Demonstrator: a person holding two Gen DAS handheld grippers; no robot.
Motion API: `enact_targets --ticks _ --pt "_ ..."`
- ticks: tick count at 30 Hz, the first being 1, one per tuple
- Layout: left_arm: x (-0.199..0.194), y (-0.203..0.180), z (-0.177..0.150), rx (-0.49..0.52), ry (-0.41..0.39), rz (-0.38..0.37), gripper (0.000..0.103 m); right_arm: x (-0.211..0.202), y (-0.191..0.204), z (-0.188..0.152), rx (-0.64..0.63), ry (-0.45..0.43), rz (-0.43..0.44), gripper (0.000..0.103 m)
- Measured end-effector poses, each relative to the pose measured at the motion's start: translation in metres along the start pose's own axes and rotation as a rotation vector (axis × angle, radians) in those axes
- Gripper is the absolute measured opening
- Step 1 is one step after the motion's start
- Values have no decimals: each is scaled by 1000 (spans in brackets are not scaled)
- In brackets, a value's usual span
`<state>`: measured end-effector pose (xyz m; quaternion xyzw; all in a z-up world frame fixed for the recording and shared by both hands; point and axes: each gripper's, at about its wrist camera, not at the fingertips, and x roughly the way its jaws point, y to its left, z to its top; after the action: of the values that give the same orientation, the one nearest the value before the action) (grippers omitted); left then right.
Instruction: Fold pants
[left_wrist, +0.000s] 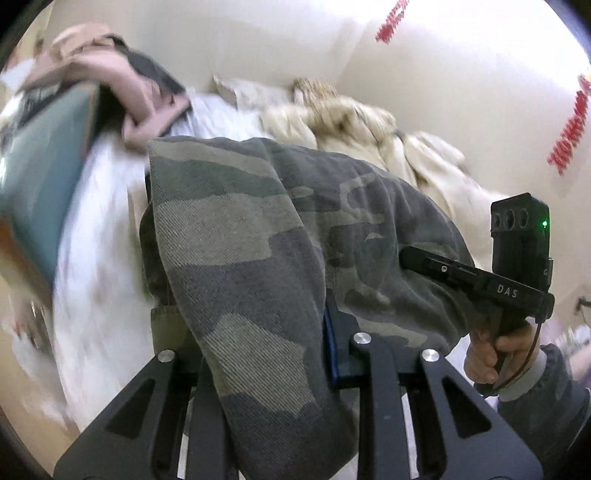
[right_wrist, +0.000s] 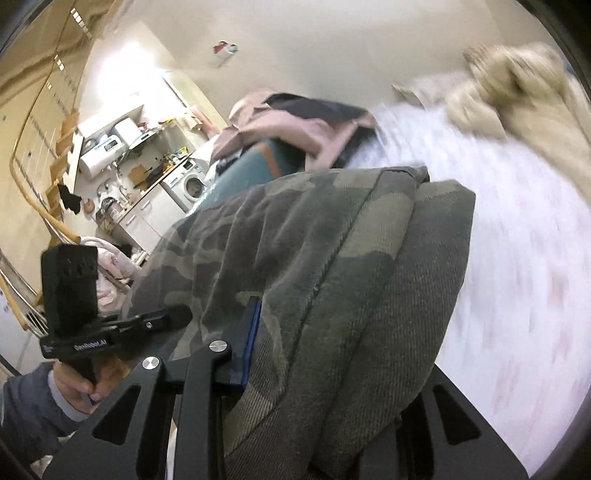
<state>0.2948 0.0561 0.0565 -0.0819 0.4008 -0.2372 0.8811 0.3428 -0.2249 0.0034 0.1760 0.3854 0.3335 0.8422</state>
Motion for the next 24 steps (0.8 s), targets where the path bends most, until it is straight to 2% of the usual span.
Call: enact_targets --ticks 4,6,9,11,12,13,14,15,17,19,21,24 --pt "43 35 74 -11 -40 50 20 55 -23 83 -21 -1 0 28" --pt "67 53 97 -21 -53 62 20 86 -41 115 -14 9 -14 28" --pt "119 82 110 -58 -26 75 22 131 -66 137 18 48 -39 29" --pt "153 99 104 -73 31 102 29 159 -89 134 48 101 -75 30" --pt "166 106 100 -73 51 121 31 173 -99 132 51 130 -98 36" --pt "174 113 97 -82 57 129 39 184 -107 128 48 148 -133 39" --pt "178 119 92 -92 55 147 55 188 -112 124 48 152 -155 49" --pt "173 123 85 -97 44 166 64 189 -119 123 47 139 -168 64" --pt "165 131 80 -79 4 209 84 180 -133 121 47 94 -223 76" --pt "155 143 76 -61 -33 268 91 162 -149 120 84 25 -305 77" --pt "150 148 74 -101 -32 259 91 154 -164 118 158 13 -278 77" --pt "152 144 75 -104 -35 310 91 156 -144 120 77 25 -314 77"
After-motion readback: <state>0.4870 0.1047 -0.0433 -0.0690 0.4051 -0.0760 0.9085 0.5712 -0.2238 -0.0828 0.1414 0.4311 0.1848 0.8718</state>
